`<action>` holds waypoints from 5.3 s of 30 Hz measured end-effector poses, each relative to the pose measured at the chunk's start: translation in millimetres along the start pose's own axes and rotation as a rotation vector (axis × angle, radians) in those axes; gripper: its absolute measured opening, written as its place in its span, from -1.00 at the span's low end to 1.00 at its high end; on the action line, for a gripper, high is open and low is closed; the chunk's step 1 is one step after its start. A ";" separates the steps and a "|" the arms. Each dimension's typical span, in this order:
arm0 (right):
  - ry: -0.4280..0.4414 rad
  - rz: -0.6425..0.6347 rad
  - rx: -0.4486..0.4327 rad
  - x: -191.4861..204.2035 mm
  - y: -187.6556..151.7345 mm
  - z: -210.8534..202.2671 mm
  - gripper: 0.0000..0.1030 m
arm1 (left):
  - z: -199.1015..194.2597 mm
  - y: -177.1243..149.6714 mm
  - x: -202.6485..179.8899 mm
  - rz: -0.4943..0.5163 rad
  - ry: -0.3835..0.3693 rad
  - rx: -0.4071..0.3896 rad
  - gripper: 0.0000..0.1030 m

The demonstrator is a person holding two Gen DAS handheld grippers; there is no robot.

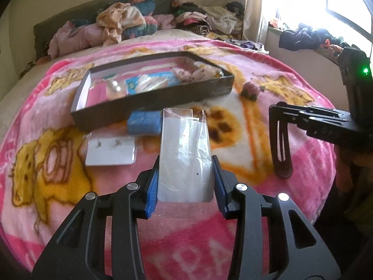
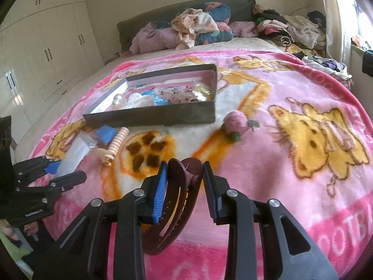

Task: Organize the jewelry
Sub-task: 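Carry the clear bag with the left tool over the box while the right tool carries the claw clip, then open the left tool to drop the clear bag in the box while the right tool drops the claw clip, then withdraw both open tools from the box toward the earring card and spring hair tie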

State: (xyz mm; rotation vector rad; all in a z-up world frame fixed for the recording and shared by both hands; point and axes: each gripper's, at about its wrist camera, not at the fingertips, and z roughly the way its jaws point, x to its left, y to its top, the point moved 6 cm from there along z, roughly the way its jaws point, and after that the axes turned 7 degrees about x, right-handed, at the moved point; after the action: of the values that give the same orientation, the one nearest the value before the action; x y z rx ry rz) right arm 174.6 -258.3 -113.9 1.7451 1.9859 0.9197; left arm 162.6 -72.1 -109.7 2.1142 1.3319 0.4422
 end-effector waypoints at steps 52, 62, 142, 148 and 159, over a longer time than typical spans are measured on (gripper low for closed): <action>0.011 -0.002 -0.109 -12.2 121.6 7.4 -0.43 | 28.2 117.7 33.0 -0.074 0.028 -0.098 -0.39; 0.031 0.025 -0.101 -13.2 148.4 34.2 -0.43 | 51.7 138.7 49.9 -0.080 0.060 -0.083 -0.39; -0.102 0.086 -0.183 -35.4 147.8 45.1 0.80 | 63.7 132.4 97.3 -0.228 0.053 -0.060 0.76; -0.124 0.073 -0.187 -31.9 135.2 25.9 0.80 | 35.5 127.0 95.6 -0.236 0.078 -0.107 0.77; -0.131 0.062 -0.171 -25.2 101.3 1.6 0.81 | 5.7 107.9 90.8 -0.222 0.107 -0.127 0.77</action>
State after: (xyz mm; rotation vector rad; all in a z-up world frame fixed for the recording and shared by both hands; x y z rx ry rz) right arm 256.2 -278.8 -52.1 1.7330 1.7273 0.9397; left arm 281.4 -27.1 -48.1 1.8371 1.5367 0.5375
